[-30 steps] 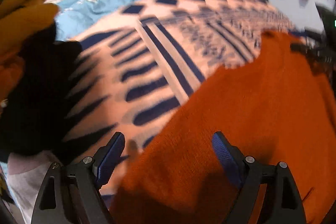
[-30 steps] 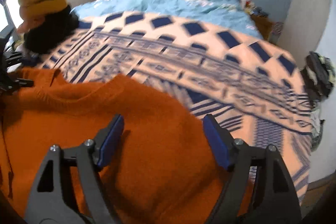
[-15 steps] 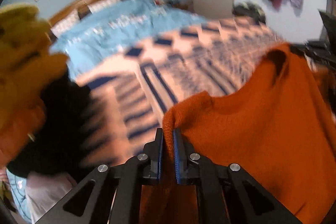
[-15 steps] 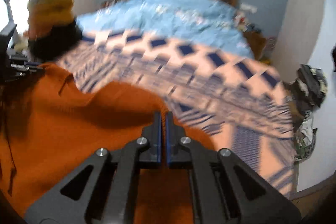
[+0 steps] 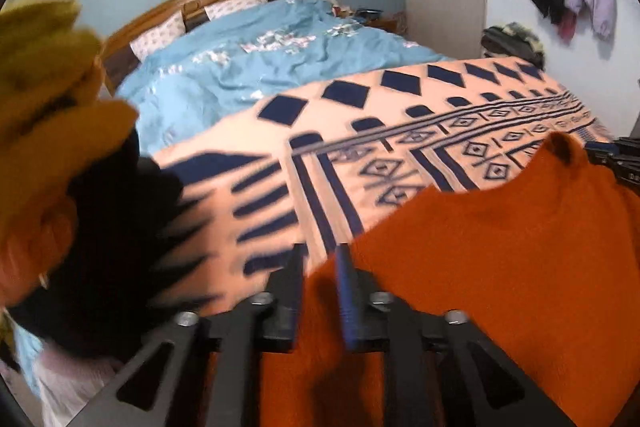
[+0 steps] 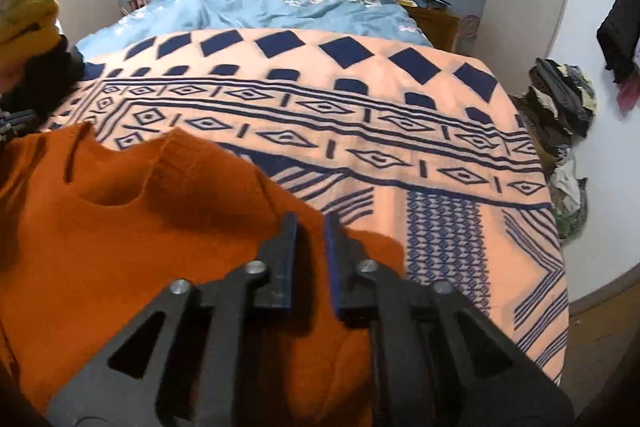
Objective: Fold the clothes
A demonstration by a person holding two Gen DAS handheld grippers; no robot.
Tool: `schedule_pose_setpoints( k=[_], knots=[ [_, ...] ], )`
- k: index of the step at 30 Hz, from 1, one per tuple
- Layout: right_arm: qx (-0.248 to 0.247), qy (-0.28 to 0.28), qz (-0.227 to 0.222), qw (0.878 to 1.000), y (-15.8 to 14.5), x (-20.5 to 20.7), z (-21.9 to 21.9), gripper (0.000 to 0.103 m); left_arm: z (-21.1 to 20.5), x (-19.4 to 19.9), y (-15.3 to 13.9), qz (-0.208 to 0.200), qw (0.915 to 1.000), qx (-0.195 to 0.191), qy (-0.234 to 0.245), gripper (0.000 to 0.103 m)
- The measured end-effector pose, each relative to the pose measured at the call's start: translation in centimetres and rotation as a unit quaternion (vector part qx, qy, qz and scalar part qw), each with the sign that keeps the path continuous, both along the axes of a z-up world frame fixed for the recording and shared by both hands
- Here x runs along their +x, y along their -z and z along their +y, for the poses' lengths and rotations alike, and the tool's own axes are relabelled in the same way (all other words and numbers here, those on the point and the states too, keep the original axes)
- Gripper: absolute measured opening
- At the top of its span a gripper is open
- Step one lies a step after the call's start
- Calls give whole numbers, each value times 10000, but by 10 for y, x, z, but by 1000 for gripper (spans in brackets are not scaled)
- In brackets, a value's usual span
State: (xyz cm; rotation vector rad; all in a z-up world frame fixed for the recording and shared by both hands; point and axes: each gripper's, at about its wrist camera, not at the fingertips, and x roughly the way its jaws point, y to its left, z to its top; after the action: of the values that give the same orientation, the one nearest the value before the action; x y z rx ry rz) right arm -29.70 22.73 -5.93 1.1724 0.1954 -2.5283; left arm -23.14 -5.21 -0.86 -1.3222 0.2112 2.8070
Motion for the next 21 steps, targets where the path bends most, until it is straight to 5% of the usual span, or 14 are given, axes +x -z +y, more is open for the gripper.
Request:
schedule_pose_setpoints(
  k=[2, 3, 10, 21],
  knots=[
    [-237, 95, 96, 9996, -13, 7, 11, 52, -8, 18, -5, 17, 9995, 299, -18, 58],
    [-338, 112, 135, 9993, -18, 11, 14, 55, -10, 26, -7, 46, 9993, 382, 37, 60],
    [-756, 323, 305, 9962, -50, 69, 69, 61, 1, 95, -10, -26, 9961, 590, 655, 66],
    [-467, 1056, -241, 9930, -7, 163, 150, 81, 40, 169, 0, -85, 9831, 1127, 1439, 75]
  ],
)
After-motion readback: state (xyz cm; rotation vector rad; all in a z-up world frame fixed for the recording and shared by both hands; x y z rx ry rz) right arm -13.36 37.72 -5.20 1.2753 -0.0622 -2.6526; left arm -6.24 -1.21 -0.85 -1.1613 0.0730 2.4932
